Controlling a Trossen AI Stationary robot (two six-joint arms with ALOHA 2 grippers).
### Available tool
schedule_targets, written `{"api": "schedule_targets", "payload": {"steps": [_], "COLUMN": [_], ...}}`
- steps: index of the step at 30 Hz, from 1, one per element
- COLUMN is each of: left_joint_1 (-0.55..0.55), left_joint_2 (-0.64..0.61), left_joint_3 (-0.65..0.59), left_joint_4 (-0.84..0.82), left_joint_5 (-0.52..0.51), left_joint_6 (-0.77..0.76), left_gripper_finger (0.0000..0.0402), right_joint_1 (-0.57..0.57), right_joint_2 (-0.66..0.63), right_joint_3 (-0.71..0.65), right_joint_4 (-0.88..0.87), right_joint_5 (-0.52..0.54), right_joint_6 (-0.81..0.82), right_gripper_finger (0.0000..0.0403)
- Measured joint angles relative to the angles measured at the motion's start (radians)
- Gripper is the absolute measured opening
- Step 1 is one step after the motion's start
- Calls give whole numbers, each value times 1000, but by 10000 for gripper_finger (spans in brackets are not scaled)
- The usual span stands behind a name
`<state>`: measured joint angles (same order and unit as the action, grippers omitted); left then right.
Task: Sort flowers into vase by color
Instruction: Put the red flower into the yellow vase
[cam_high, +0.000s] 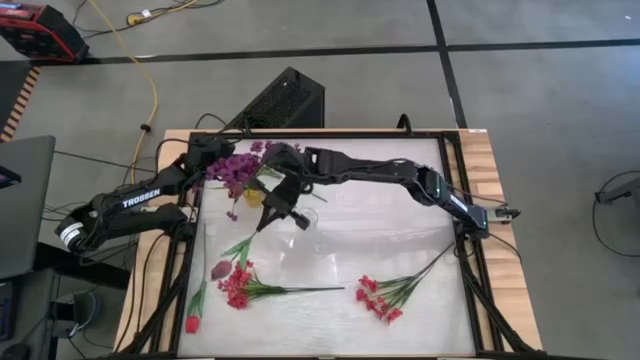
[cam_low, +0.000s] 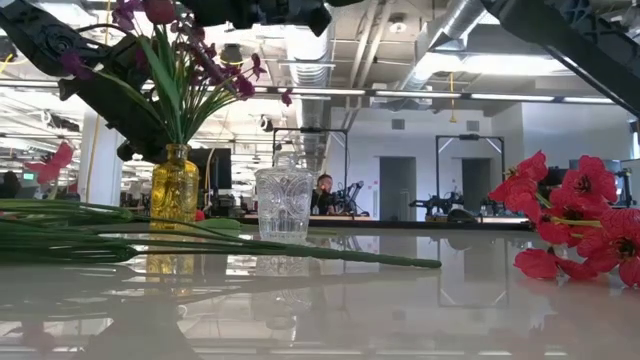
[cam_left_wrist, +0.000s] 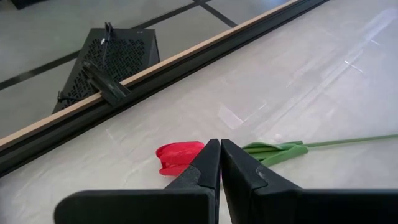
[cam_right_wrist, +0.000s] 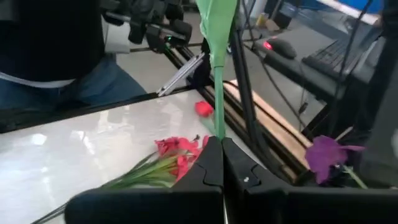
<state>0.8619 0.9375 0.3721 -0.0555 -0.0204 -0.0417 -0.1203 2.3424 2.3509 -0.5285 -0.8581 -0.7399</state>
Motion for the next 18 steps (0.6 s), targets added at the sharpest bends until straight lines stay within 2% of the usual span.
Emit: {"api": "schedule_targets", "payload": {"steps": [2, 3, 6, 8, 18], "left_joint_1": [0, 0, 0, 0, 0], "left_joint_2": [0, 0, 0, 0, 0], "left_joint_3": [0, 0, 0, 0, 0], "left_joint_4": [0, 0, 0, 0, 40], "left_joint_5": [1, 6, 18, 18, 16], "left_joint_6": [2, 2, 0, 2, 5], "left_gripper_finger": [0, 0, 0, 0, 0], "right_joint_1": [-21, -34, -72, -100, -189], "right_joint_2": [-8, -14, -33, -54, -255], "right_joint_3": [0, 0, 0, -1, -16], "right_joint_4": [-21, -46, -106, -178, -527], "right_joint_5": [5, 43, 278, 371, 491], "right_joint_6": [6, 8, 62, 84, 80], "right_gripper_finger": [16, 16, 16, 16, 16]}}
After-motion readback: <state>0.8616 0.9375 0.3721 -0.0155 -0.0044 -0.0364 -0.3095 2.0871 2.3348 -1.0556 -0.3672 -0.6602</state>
